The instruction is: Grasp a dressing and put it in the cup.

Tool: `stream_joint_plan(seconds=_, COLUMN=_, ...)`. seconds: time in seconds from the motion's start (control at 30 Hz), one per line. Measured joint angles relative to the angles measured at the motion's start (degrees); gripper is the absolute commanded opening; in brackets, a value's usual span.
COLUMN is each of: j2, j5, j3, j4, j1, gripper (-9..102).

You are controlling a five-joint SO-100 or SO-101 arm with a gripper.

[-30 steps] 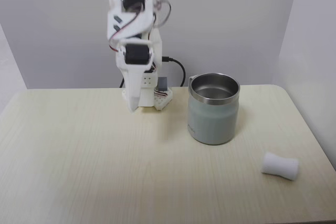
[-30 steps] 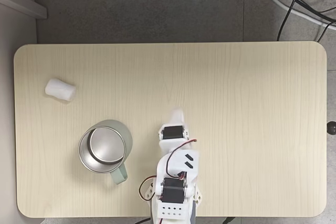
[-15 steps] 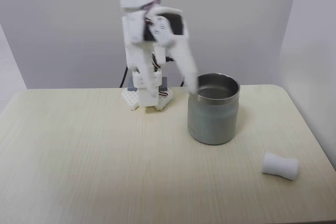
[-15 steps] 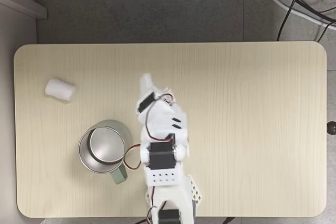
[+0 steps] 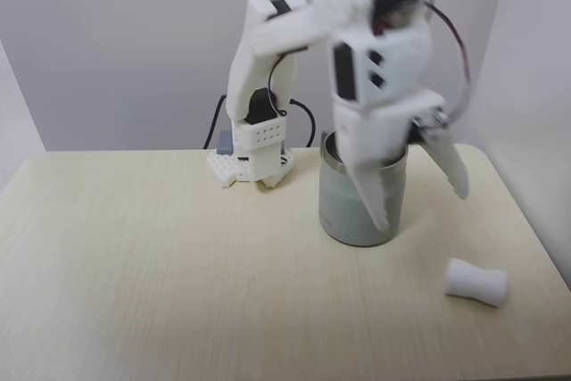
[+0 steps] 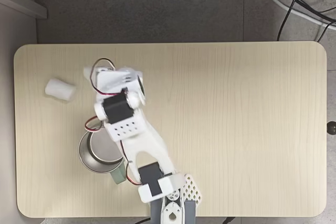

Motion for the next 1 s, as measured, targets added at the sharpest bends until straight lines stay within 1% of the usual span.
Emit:
stream_joint_plan(seconds=0.2, j2=13.62, j5=-4.66, j3=9.32, j4=0.09, j1=-6.77, gripper=46)
stream_joint_plan(seconds=0.47, j2=32.34, j5=-5.54, j3=25.14, j4=0.09, j1=-13.10, gripper=47)
stream_joint_plan(seconds=0.63, j2=41.57, j5=-6.33, j3=33.31, j4=0.09, j1=-15.21, gripper=47)
stream_joint_plan(seconds=1.0, j2=51.77, j5=-7.65, j3=43.33, j4=0.09, j1=-15.38, gripper=46)
